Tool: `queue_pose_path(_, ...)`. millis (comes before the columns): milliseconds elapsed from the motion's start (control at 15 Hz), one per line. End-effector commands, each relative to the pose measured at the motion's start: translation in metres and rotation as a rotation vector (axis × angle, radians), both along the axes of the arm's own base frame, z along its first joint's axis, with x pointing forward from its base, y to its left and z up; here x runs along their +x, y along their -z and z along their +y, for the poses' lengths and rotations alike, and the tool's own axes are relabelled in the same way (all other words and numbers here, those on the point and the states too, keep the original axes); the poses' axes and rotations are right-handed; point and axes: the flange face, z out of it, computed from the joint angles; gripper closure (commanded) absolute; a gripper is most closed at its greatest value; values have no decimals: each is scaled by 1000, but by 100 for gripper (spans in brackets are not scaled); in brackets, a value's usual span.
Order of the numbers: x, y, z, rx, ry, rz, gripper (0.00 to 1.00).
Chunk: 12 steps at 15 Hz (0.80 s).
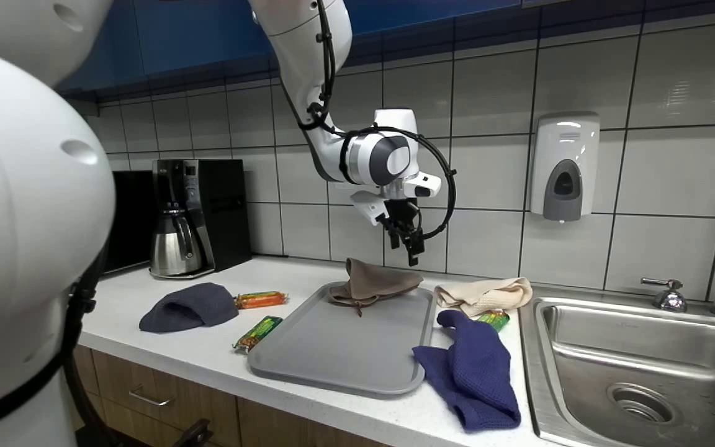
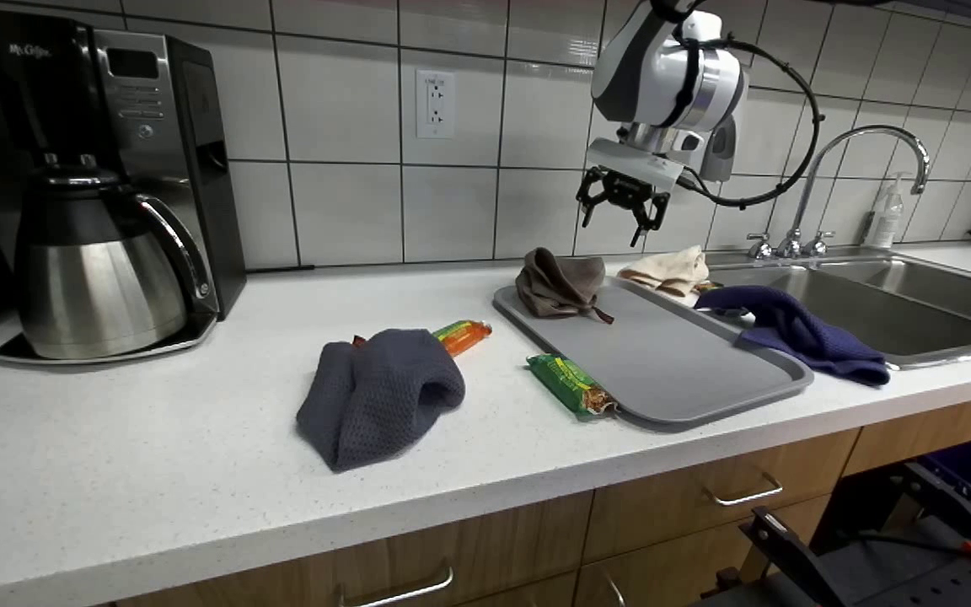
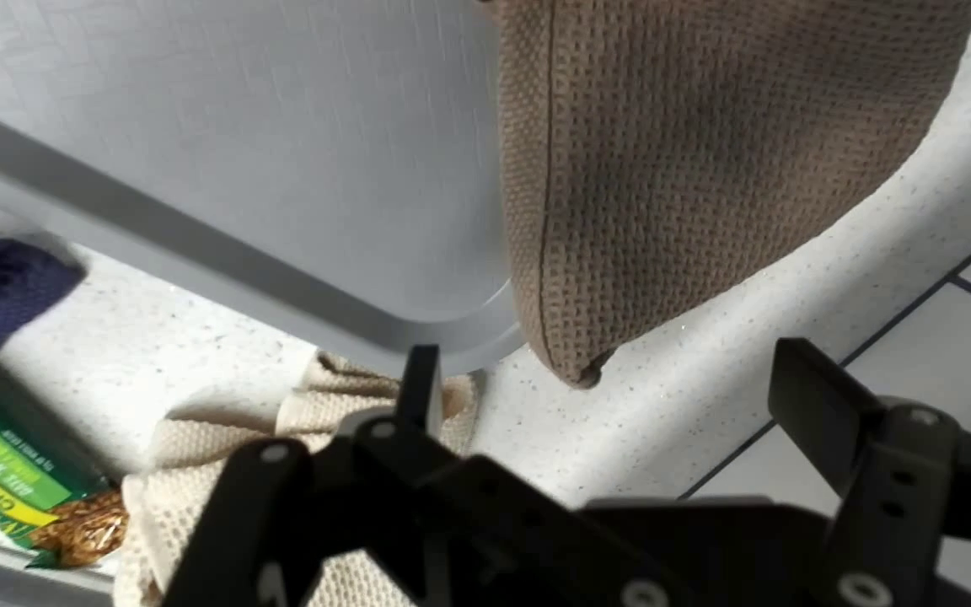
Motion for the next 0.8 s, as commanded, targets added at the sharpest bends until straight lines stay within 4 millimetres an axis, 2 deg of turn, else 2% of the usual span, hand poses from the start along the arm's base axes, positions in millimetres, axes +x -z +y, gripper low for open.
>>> queue_pose_path(0,-2,-8,17,17,-33,20,0)
queue_pose_path(733,4,-1,56,47,-101,37,0)
